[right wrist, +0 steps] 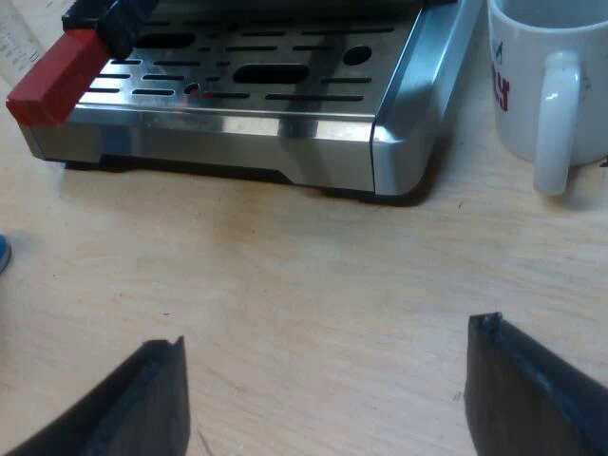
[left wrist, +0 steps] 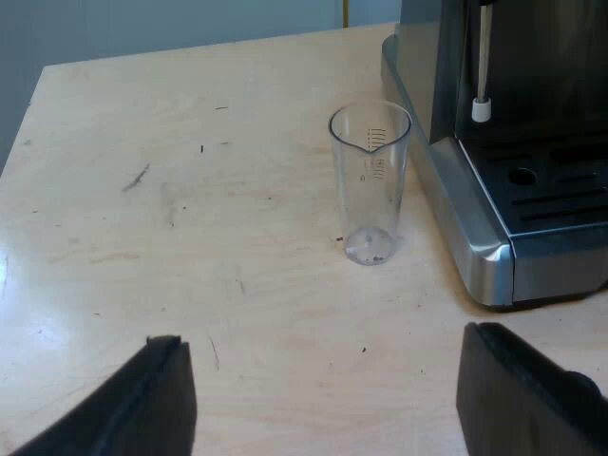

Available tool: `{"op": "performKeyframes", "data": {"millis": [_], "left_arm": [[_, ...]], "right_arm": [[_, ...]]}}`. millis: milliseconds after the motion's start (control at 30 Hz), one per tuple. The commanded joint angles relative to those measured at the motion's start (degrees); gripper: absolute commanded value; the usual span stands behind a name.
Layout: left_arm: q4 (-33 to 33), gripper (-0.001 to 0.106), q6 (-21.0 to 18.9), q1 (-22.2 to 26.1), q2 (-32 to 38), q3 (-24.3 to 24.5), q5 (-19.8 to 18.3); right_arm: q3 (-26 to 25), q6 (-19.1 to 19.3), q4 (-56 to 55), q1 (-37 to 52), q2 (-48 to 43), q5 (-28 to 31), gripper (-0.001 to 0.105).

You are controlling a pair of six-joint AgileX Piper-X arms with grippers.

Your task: Grind coffee beans and then tamp

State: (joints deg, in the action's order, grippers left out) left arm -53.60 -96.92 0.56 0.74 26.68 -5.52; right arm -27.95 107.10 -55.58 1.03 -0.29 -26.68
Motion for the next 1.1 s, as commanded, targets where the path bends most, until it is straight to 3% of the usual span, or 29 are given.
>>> {"op": "performKeyframes", "data": {"millis": [33, 800, 1000, 1100], "left_arm": [[0.3, 0.06, -0.1, -0.2, 2.2, 0.1, 0.6], [0.3, 0.06, -0.2, -0.2, 2.2, 0.1, 0.5], [0.3, 0.06, -0.8, -0.2, 2.2, 0.1, -2.4], [0.1, 0.06, -1.0, -0.2, 1.8, 0.3, -6.3]], "right_arm": [[-0.4, 0.6, 0.0, 0.0, -2.7, -0.6, 0.063], [-0.4, 0.6, 0.0, 0.0, -2.7, -0.6, 0.063], [-0.5, 0.6, 0.0, 0.0, -2.7, -0.5, 0.063], [-1.3, 0.6, 0.0, 0.0, -2.4, 0.5, 0.063]]}}
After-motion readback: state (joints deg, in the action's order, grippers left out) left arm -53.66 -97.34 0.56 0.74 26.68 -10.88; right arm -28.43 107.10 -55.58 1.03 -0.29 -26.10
